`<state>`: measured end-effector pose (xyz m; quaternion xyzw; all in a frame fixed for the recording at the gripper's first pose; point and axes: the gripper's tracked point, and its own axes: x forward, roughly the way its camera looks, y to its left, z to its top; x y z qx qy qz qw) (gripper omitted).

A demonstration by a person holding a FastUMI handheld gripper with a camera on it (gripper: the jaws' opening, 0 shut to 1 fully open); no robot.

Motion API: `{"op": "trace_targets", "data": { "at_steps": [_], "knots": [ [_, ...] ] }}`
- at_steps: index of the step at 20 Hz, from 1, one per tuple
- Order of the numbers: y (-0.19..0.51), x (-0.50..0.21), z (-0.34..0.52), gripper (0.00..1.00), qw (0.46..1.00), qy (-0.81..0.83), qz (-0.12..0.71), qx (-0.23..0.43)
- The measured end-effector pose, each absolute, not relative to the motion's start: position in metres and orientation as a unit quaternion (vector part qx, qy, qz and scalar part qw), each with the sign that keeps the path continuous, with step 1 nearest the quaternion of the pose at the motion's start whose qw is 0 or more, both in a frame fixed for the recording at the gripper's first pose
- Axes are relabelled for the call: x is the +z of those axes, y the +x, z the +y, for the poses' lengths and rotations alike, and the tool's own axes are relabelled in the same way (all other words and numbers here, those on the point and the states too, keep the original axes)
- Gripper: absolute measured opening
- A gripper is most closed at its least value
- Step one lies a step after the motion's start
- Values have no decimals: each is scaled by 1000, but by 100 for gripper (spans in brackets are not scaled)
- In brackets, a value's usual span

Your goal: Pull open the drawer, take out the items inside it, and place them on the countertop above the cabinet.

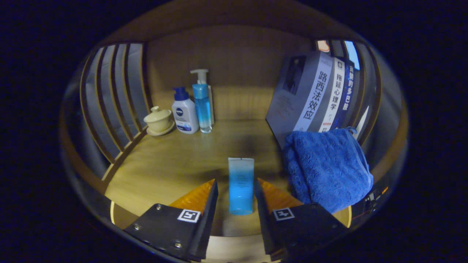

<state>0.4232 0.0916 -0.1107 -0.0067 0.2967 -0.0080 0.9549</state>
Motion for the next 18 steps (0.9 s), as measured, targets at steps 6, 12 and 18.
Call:
{"op": "trace_targets", "data": {
  "at_steps": [6,12,18],
  "knots": [
    [349,-53,99,68,976,-7,215,-40],
    [249,-59,96,67,980,-5,184,-76],
    [174,-97,94,67,981,11,172,-88]
  ]
}}
